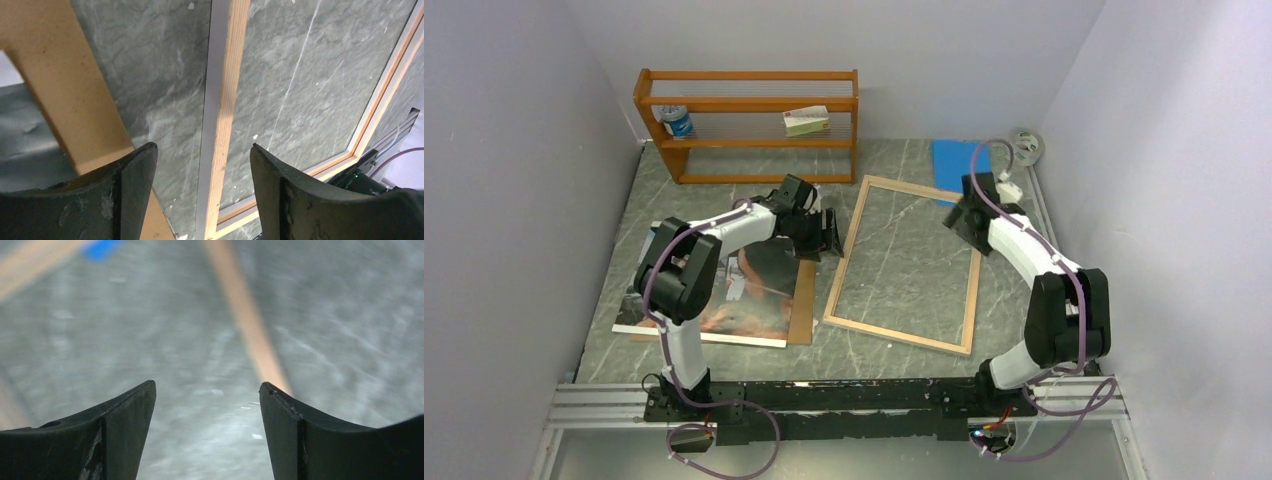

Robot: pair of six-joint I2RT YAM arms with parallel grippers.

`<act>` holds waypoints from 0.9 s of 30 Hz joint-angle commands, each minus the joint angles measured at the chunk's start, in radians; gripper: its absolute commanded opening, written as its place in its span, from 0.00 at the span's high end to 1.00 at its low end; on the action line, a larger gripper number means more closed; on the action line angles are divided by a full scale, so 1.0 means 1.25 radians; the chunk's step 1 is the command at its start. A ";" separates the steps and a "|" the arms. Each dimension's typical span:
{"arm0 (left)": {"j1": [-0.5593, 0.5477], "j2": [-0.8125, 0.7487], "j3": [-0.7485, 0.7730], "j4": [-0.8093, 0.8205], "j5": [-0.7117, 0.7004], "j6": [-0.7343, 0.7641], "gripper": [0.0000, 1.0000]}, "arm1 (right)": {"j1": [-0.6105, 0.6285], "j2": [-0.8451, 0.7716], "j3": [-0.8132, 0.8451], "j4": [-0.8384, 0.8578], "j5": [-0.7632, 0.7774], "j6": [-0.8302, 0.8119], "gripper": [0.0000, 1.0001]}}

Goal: Put the photo into the frame
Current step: Move the photo frame to the center of the board.

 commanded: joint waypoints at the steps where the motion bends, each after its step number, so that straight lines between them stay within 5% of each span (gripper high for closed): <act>1: -0.022 0.027 0.046 0.020 0.015 0.015 0.27 | -0.064 -0.044 -0.083 -0.082 0.046 -0.050 0.20; 9: -0.036 0.067 0.050 -0.018 -0.045 0.012 0.25 | -0.106 0.020 -0.130 -0.001 -0.086 -0.082 0.20; 15: -0.045 0.072 0.028 0.013 0.026 0.023 0.39 | -0.126 0.065 -0.128 0.045 -0.150 -0.113 0.24; 27: -0.052 0.123 0.069 0.038 0.130 0.033 0.60 | -0.168 0.119 -0.038 0.136 -0.254 -0.157 0.49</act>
